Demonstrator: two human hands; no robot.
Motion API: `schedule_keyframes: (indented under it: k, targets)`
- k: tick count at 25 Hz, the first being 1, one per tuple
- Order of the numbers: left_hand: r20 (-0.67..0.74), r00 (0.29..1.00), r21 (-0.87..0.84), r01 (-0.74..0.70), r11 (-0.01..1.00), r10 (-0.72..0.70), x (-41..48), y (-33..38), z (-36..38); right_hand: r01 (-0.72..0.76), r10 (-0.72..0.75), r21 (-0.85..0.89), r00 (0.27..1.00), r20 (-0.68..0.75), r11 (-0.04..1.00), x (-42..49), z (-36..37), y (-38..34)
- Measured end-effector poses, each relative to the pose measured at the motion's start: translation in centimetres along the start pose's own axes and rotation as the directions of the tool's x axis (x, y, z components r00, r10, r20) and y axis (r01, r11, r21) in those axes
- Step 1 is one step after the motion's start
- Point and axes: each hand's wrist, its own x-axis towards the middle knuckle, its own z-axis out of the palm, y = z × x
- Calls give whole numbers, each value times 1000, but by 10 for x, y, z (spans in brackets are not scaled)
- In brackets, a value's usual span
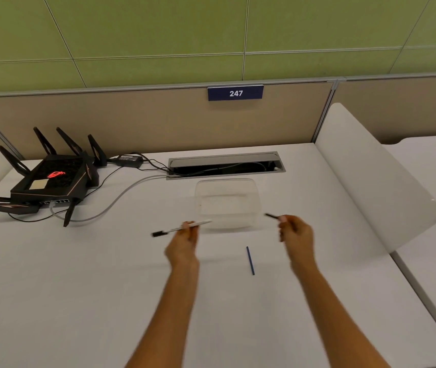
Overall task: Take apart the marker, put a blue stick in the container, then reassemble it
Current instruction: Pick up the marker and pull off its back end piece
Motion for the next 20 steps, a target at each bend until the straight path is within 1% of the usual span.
schedule_keyframes:
  k: [1,2,3,5,8,12,16,20]
  targets:
    - [-20,999,-5,-49,999,48,13,19,-13,-9,10,24,997,-77,1000,12,-25,3]
    - [-9,996,24,-90,996,90,22,36,-24,-17,20,28,992,-127,999,22,-49,6]
    - [18,994,75,-111,991,110,27,48,-31,-35,38,26,989,-146,999,30,-66,9]
    - [44,995,161,-99,982,93,26,50,-33,-103,102,1,987,-126,995,33,-73,21]
    - [82,996,181,-61,982,46,14,24,-20,-182,175,-69,980,-93,981,23,-47,45]
    - [73,997,207,-29,978,14,13,7,-21,-263,253,-214,965,-72,941,12,-35,75]
    - [76,997,252,-15,968,-4,13,-3,-25,-259,254,-429,965,-70,865,5,-29,90]
    - [88,996,277,-26,961,1,13,-11,-29,-224,238,-526,970,-42,820,0,-23,99]
